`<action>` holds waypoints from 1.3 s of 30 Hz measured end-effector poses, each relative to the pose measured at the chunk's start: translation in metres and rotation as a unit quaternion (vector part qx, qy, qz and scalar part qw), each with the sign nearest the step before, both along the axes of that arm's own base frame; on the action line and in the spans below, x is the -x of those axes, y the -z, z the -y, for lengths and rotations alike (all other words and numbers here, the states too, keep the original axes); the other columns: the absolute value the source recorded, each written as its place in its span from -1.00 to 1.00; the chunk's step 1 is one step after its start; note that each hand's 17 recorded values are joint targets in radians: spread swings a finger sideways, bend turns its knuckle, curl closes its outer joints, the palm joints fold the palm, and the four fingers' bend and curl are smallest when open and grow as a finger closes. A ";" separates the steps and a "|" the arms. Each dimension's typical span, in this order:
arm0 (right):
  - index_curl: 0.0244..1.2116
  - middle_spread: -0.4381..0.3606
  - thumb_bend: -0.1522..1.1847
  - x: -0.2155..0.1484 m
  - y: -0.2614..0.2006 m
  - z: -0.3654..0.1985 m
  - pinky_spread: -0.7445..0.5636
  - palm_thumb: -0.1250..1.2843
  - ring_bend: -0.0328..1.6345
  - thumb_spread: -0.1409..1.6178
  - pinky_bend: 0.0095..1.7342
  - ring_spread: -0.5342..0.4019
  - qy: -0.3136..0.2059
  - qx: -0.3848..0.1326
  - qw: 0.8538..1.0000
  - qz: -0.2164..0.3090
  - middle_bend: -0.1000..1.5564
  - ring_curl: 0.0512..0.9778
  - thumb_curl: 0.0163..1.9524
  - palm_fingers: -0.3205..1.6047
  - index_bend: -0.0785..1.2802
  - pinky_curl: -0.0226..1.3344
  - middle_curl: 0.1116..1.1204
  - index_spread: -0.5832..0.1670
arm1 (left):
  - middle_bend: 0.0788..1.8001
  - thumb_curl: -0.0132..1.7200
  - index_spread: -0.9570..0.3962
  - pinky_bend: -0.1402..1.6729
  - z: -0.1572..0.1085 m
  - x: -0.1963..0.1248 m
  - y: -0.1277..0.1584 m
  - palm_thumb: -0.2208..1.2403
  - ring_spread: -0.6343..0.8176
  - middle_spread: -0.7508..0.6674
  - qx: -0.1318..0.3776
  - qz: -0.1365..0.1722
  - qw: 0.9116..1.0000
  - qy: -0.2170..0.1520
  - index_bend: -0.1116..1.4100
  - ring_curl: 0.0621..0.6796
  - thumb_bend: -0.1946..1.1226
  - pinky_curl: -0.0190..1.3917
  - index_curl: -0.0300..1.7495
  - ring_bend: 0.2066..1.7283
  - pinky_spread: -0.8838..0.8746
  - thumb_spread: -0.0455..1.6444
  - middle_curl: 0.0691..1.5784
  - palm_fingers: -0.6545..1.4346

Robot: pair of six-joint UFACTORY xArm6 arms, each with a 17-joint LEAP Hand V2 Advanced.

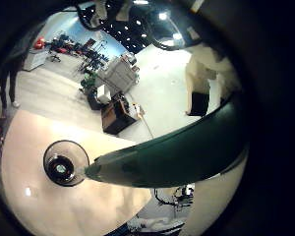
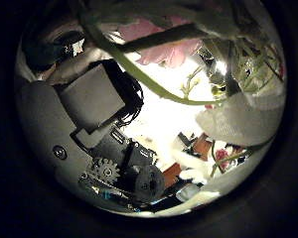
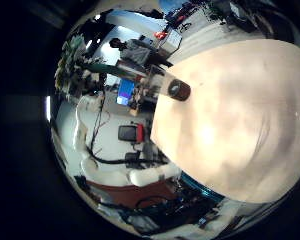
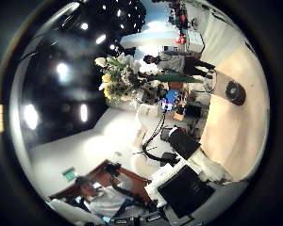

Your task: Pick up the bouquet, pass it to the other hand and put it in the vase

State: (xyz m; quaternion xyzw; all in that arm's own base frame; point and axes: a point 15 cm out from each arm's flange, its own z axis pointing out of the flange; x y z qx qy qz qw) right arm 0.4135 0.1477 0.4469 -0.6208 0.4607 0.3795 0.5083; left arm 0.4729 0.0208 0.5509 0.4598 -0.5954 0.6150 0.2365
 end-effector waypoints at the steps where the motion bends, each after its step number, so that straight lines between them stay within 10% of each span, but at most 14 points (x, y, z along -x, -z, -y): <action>1: -0.60 0.26 -0.81 0.000 0.000 0.000 0.83 0.30 -0.28 0.27 -0.33 0.56 0.000 0.000 1.000 0.000 -0.59 -0.63 -0.48 -0.56 -0.66 -0.51 -0.54 -0.47 | 0.17 0.05 -0.64 0.69 -0.001 -0.001 0.003 0.58 -0.67 -0.70 0.000 -0.003 1.000 -0.001 0.11 0.72 -0.65 0.03 0.44 0.64 -0.53 0.47 0.31 0.65; 27: -0.58 0.19 -0.80 0.004 0.001 0.001 0.83 0.34 -0.34 0.28 -0.37 0.56 -0.005 -0.001 1.000 0.001 -0.62 -0.65 -0.46 -0.51 -0.64 -0.56 -0.54 -0.48 | 0.12 0.01 -0.67 0.64 -0.009 -0.030 0.045 0.55 -0.67 -0.72 0.016 -0.038 0.999 -0.007 -0.01 0.73 -0.74 0.10 0.48 0.62 -0.56 0.41 0.33 0.61; 30: -0.58 0.19 -0.80 0.003 0.002 0.007 0.83 0.34 -0.34 0.28 -0.38 0.57 0.000 0.001 1.000 0.001 -0.62 -0.65 -0.46 -0.50 -0.64 -0.56 -0.54 -0.49 | 0.10 -0.08 -0.63 0.45 -0.013 -0.035 0.054 0.32 -0.71 -0.70 0.011 -0.041 0.999 -0.013 -0.14 0.66 -0.85 0.06 0.45 0.46 -0.58 0.31 0.30 0.20; 31: -0.57 0.19 -0.80 0.003 0.002 0.008 0.83 0.34 -0.34 0.28 -0.38 0.57 0.001 0.000 1.000 0.001 -0.62 -0.65 -0.46 -0.49 -0.63 -0.57 -0.54 -0.49 | -0.23 -0.18 -0.50 0.16 -0.014 -0.036 0.060 0.05 -0.42 -0.49 0.008 -0.047 0.999 -0.012 -0.30 0.68 -0.94 0.07 0.37 0.16 -0.29 0.24 0.22 -0.76; 35: -0.55 0.11 -0.80 0.006 0.000 0.010 0.83 0.34 -0.35 0.28 -0.41 0.56 -0.003 -0.004 1.000 0.000 -0.64 -0.65 -0.46 -0.47 -0.62 -0.58 -0.55 -0.48 | -0.74 -0.34 -0.10 -0.16 -0.021 -0.031 0.108 -0.33 0.19 0.15 -0.022 -0.096 0.995 0.019 -0.79 -0.07 -0.86 -0.24 0.14 -0.19 0.22 0.11 -0.07 -0.86; 39: -0.54 0.09 -0.81 0.007 0.001 0.010 0.82 0.34 -0.36 0.28 -0.42 0.55 -0.005 -0.004 1.000 -0.002 -0.65 -0.66 -0.45 -0.44 -0.61 -0.59 -0.55 -0.49 | -0.90 -0.44 0.17 -0.31 -0.064 -0.028 0.139 -0.47 0.49 0.56 -0.005 -0.110 0.994 -0.002 -0.85 -0.34 -0.81 -0.39 -0.09 -0.37 0.54 0.03 -0.28 -0.76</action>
